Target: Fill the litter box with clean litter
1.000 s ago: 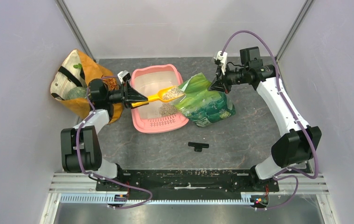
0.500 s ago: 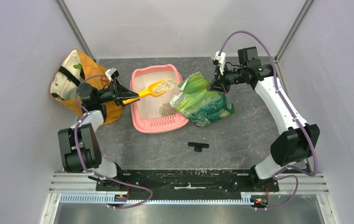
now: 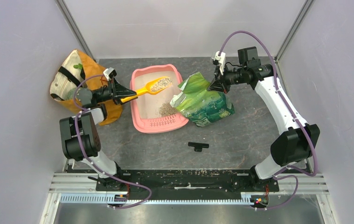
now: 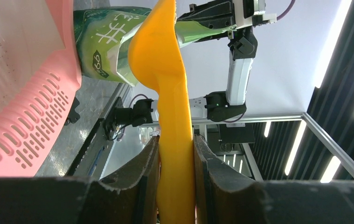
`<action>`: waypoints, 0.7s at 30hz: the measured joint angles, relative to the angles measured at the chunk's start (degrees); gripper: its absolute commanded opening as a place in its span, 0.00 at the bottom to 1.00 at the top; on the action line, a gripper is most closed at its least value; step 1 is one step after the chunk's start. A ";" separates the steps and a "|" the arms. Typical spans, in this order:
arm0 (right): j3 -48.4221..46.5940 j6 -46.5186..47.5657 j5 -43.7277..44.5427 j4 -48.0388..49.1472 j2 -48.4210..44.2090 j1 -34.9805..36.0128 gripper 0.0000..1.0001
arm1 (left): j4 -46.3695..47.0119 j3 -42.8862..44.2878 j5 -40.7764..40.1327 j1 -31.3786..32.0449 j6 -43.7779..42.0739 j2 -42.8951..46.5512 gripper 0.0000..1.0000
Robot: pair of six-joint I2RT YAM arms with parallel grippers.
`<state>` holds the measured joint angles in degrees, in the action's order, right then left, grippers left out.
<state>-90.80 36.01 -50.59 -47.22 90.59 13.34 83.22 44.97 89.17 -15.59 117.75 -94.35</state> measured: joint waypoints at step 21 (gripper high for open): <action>0.00 -0.04 0.26 -0.07 0.00 0.02 0.00 | 1.36 5.05 0.68 -1.88 1.14 -4.04 0.02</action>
<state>-90.80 35.97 -50.33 -47.29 90.59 13.37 84.58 50.02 89.84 -17.47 118.89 -98.39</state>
